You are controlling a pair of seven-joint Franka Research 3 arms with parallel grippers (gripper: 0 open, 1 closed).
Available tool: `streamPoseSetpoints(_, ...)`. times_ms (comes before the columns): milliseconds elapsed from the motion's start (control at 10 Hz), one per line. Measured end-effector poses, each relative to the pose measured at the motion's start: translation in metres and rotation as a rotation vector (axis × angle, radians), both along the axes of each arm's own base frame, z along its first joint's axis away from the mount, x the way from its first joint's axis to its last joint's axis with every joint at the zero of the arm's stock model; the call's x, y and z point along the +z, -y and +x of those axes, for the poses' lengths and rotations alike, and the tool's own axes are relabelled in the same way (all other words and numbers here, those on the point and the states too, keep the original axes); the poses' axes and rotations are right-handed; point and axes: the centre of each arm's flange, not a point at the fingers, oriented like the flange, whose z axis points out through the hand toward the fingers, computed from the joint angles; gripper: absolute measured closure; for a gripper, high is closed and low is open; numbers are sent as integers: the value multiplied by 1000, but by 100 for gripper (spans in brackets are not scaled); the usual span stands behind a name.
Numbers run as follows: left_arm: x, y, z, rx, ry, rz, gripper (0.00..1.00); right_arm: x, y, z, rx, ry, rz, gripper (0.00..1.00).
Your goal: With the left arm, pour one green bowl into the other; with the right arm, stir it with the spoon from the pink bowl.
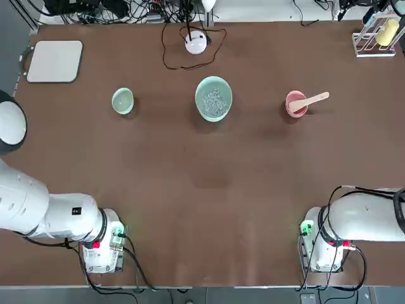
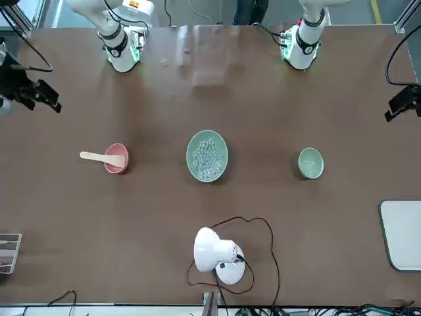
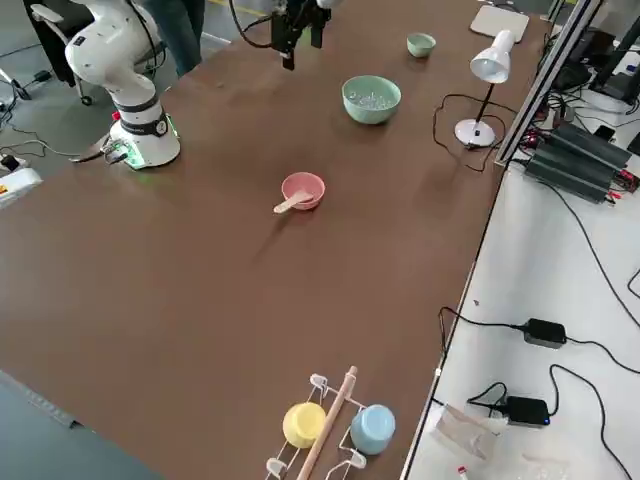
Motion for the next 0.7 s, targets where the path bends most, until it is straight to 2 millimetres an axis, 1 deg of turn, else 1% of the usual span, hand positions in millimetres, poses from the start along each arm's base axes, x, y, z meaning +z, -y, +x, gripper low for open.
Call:
streamPoseSetpoints(300, 0, 1, 0, -1, 0, 0, 0, 29, 1, -8, 1, 31, 2, 0)
streamPoseSetpoints(700, 0, 0, 0, 0, -1, 0, 0, 41, 1, -10, 1, 36, 2, 0)
